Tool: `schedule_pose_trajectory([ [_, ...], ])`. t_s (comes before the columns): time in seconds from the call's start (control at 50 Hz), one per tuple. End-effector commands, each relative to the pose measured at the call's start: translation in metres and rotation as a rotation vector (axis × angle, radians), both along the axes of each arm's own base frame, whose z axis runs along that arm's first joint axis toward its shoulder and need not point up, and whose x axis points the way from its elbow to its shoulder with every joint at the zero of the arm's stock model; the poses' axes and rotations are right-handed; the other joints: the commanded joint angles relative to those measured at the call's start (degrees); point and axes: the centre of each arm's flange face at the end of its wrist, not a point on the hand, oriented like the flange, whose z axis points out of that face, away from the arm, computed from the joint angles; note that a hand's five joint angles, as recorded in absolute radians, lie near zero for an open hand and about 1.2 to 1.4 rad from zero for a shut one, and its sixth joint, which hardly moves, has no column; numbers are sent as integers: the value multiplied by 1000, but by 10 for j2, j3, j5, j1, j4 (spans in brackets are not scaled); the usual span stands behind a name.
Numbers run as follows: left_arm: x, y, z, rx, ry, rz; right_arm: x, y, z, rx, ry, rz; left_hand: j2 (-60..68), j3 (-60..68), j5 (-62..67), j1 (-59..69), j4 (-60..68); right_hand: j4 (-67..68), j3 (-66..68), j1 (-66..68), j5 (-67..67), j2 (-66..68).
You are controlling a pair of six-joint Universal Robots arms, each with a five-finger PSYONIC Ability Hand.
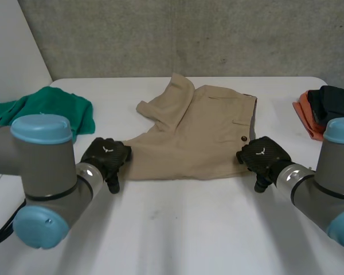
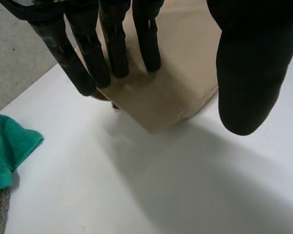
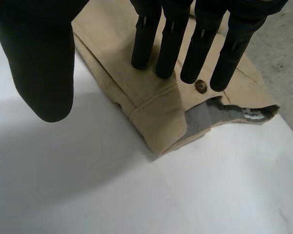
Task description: Fold the laundry.
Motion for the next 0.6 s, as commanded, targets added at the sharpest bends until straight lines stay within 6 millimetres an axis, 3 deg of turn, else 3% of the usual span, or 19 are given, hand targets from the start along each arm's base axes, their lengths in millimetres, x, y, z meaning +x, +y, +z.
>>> schedule_pose_trajectory([
  [0.02, -13, -28, -10, -45, -9, -5, 5, -30, -16, -85, -23, -9, -2, 0, 9, 2, 8, 24, 27, 27, 38, 25],
  [0.26, -31, -48, -21, -95, -58, -37, 14, -54, -25, -120, -41, 3, 135, 138, 147, 140, 146, 112, 115, 115, 126, 113],
  [0.38, -35, -57, -22, -125, -62, -36, 19, -59, -27, -134, -43, 8, 386, 388, 397, 390, 396, 191, 194, 194, 205, 192],
  [0.42, -36, -58, -20, -135, -54, -38, 20, -60, -27, -139, -44, 8, 530, 533, 542, 535, 541, 290, 293, 293, 304, 291],
  [0.48, -36, -58, -17, -145, -47, -35, 21, -63, -25, -146, -44, -4, 531, 533, 542, 535, 541, 478, 482, 481, 492, 479],
  [0.6, -30, -53, -2, -152, -36, -22, 16, -62, -7, -147, -53, -37, 531, 533, 542, 535, 541, 479, 482, 482, 493, 480],
])
